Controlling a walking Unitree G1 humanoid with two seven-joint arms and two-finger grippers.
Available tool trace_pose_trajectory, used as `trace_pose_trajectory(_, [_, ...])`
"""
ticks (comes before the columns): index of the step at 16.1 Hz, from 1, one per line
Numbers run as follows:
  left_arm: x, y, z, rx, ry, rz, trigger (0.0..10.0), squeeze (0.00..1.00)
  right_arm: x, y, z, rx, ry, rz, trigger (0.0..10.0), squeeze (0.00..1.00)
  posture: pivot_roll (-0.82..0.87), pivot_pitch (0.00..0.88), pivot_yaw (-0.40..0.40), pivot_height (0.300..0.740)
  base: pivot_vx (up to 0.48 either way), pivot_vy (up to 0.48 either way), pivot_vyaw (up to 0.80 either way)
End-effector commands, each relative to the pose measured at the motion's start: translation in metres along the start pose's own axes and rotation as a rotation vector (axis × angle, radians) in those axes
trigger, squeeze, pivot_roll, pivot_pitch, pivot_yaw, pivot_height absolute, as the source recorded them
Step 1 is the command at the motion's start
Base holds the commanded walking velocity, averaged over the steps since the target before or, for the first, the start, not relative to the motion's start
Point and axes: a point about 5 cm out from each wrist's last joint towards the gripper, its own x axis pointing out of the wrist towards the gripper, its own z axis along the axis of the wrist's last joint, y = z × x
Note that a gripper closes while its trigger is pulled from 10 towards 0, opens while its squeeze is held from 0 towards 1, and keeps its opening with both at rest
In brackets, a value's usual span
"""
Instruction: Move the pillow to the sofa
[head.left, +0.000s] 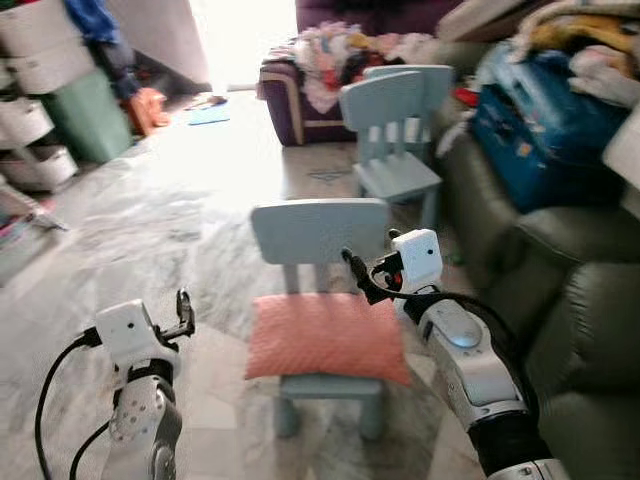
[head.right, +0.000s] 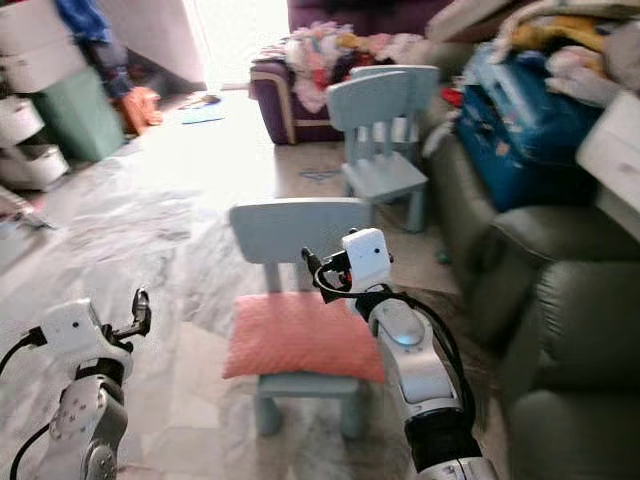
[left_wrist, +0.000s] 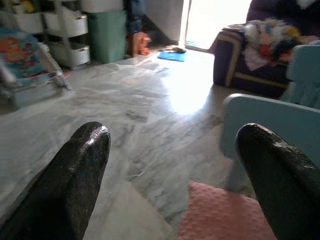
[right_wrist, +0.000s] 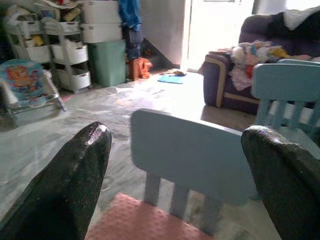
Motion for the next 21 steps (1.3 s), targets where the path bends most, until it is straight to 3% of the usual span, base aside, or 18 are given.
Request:
trace_pose_trajectory(1, [0.0006,0.0070,0.0036,0.028,-0.014,0.011,10.0,0.00,0.0034,0.0044,0.0028,-0.004,-0.007,0.014,10.0,0.00,-0.20,0.000,0.078,0.740,0.311,0.364,0.00])
trace_pose_trajectory(9, [0.0006,0.0044,0.0021,0.040,-0.007,0.004,10.0,0.00,0.0032,0.0032,0.0036,-0.013,-0.011,0.010,10.0,0.00,-0.20,0.000,0.074,0.740,0.325,0.352,0.00])
trace_pose_trajectory(18, [0.0021,0.0025,-0.0025,0.038,0.021,0.026,10.0,0.00,0.0041,-0.0009,0.0019,0.010,0.007,-0.032,10.0,0.00,-0.21,0.000,0.075,0.740,0.000,0.000,0.00])
trace_pose_trajectory(21, [0.0023,0.0026,-0.0025,0.037,0.023,0.025,10.0,0.00,0.0049,-0.0012,0.0021,0.015,0.008,-0.034,10.0,0.00,-0.20,0.000,0.075,0.740,0.000,0.000,-0.80])
